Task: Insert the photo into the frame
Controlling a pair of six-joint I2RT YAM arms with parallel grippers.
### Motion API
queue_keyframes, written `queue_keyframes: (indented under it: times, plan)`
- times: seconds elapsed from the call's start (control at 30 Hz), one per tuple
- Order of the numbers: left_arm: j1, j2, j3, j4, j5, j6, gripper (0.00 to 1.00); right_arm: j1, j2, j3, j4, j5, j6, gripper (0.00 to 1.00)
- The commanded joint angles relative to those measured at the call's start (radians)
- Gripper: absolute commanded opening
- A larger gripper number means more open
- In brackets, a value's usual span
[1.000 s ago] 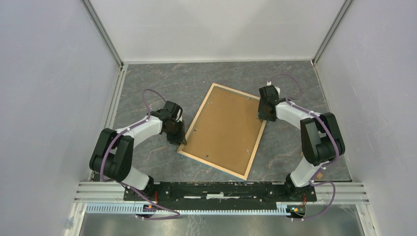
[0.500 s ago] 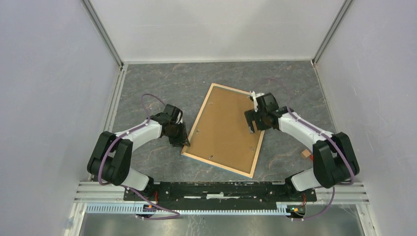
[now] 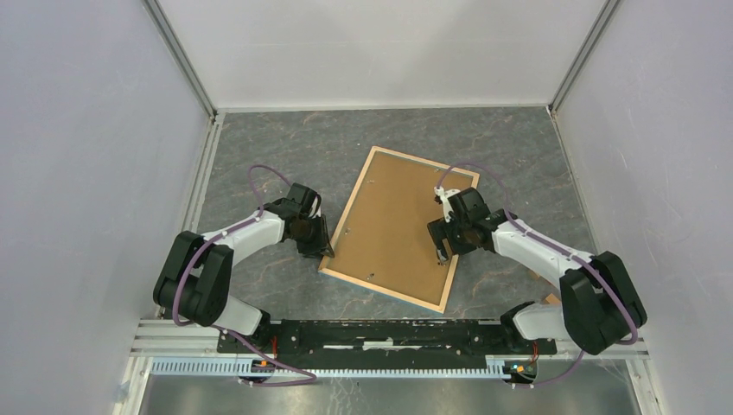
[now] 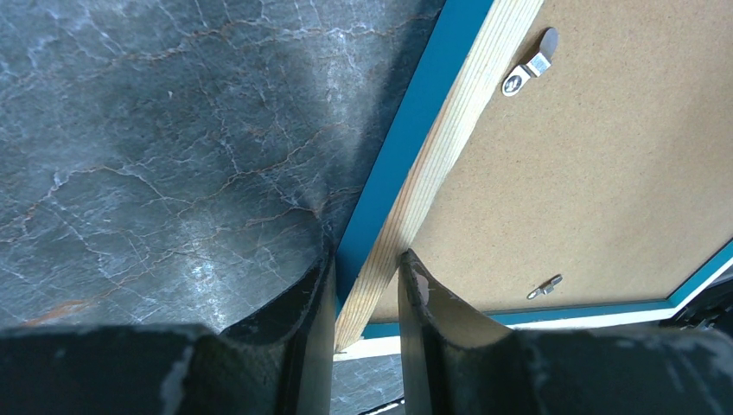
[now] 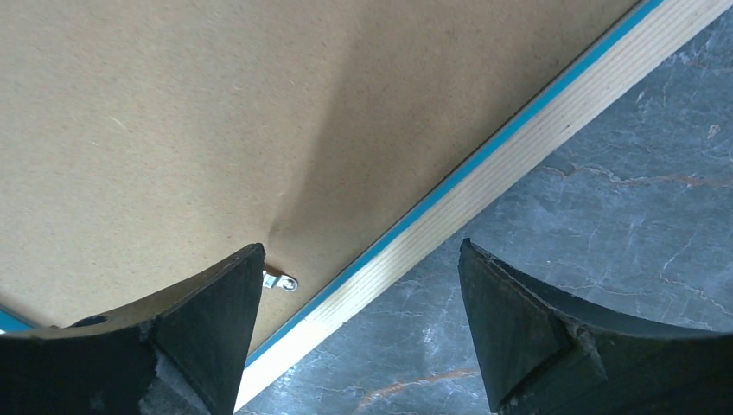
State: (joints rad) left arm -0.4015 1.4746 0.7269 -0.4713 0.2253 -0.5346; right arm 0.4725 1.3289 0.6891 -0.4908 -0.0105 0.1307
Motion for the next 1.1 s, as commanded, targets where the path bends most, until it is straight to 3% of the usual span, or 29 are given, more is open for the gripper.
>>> queue_keyframes:
  times: [0.0, 0.8, 1.07]
  plan:
    - [-0.007, 0.048, -0.06, 0.003, -0.018, -0.096, 0.09, 0.014, -0.042, -0.002, 0.037, 0.015, 0.046, 0.87]
    - [-0.008, 0.058, -0.063, 0.017, -0.009, -0.099, 0.05, 0.091, -0.053, -0.073, 0.054, 0.026, -0.012, 0.78]
    - [-0.008, 0.053, -0.07, 0.016, -0.008, -0.103, 0.04, 0.092, -0.019, -0.092, 0.104, 0.114, 0.073, 0.64]
